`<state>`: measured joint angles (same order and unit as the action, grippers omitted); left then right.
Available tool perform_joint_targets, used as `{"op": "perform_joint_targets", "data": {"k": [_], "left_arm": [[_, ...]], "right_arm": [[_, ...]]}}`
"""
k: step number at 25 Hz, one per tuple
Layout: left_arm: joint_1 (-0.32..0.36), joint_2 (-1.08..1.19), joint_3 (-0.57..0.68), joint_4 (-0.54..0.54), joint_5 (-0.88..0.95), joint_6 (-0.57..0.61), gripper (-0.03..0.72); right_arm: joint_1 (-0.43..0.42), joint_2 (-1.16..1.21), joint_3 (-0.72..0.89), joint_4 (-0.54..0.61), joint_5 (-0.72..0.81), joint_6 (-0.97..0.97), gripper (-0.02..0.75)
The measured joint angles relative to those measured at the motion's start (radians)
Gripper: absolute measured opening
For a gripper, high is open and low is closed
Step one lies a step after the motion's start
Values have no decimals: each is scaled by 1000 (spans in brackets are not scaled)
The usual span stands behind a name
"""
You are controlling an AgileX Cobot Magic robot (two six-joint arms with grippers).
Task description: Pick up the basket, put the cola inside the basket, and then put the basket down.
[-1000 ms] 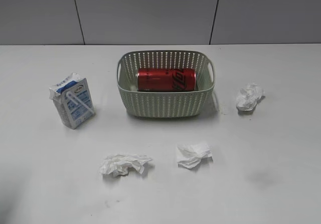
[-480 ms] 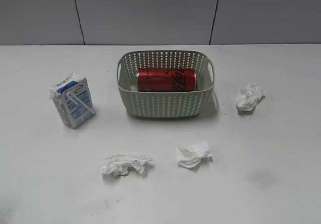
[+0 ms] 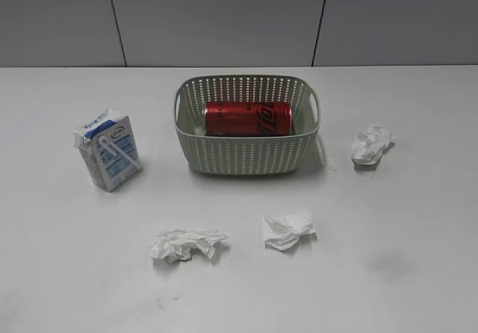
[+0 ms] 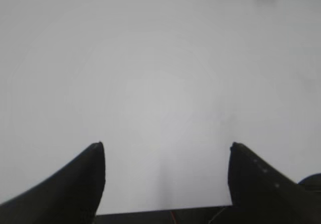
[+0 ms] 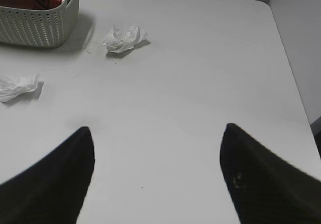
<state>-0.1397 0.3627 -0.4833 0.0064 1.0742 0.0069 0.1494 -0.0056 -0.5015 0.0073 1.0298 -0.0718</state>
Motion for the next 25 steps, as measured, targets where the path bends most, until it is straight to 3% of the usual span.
{"op": "perform_joint_targets", "data": {"k": [13, 25], "left_arm": [[0, -349, 0, 2, 6, 0, 574], [0, -368, 0, 4, 9, 0, 573]], "right_arm": [[0, 0, 0, 0, 0, 0, 592], [0, 0, 0, -60, 0, 0, 592]]}}
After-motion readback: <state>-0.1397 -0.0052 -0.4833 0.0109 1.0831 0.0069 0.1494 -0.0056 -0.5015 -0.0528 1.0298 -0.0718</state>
